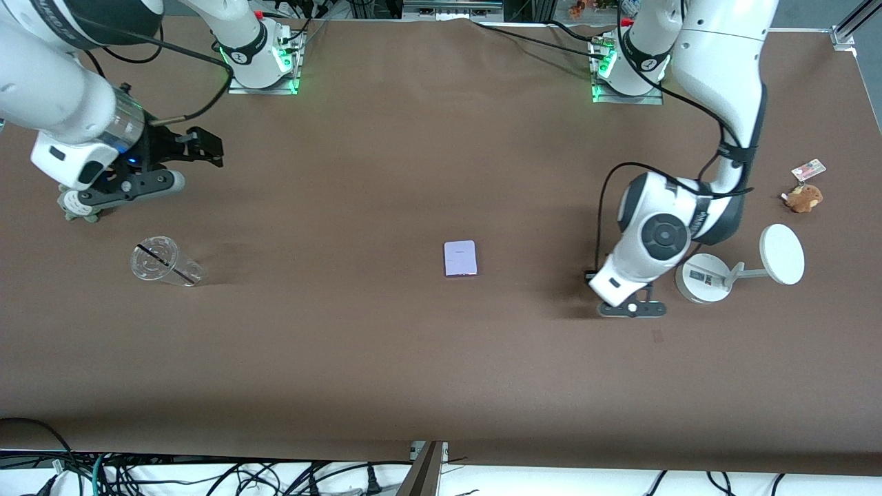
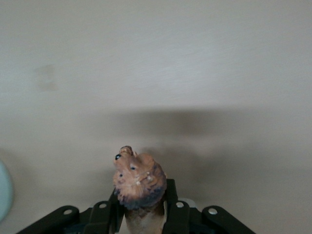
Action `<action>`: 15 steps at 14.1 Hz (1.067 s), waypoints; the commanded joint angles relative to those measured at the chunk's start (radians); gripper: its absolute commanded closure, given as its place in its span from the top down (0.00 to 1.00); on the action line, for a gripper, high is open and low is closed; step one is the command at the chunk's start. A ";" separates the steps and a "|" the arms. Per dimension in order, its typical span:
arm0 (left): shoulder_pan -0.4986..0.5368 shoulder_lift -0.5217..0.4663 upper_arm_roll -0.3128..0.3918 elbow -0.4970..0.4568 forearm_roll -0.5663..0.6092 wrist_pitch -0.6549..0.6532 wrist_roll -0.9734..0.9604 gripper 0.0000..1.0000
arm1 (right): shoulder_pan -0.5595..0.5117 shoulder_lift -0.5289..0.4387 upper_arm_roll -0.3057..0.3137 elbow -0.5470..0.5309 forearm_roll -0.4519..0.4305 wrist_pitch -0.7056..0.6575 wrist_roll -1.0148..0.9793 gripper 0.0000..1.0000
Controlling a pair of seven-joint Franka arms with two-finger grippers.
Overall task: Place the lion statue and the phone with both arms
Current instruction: 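Carry the lion toward the lamp while the right gripper reaches the phone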
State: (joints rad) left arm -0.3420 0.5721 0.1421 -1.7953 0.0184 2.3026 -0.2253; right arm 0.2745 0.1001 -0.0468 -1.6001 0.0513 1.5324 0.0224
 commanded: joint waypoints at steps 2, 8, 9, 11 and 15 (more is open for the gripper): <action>0.024 -0.047 0.054 -0.067 -0.009 0.005 0.140 0.00 | 0.104 0.062 -0.001 0.022 0.012 0.083 0.158 1.00; 0.084 -0.032 0.100 -0.068 -0.127 0.035 0.282 0.00 | 0.230 0.170 -0.001 0.023 0.012 0.219 0.309 1.00; 0.098 -0.025 0.099 -0.068 -0.129 0.046 0.299 0.00 | 0.251 0.191 -0.001 0.023 0.012 0.248 0.330 1.00; 0.104 -0.020 0.099 -0.068 -0.181 0.047 0.322 0.00 | 0.296 0.245 -0.001 0.025 0.010 0.319 0.391 1.00; 0.110 -0.003 0.100 -0.076 -0.268 0.049 0.379 0.00 | 0.354 0.386 -0.001 0.116 0.010 0.379 0.435 1.00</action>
State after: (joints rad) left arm -0.2378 0.5720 0.2433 -1.8575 -0.2097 2.3370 0.1068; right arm 0.6032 0.4077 -0.0395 -1.5737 0.0539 1.9188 0.4323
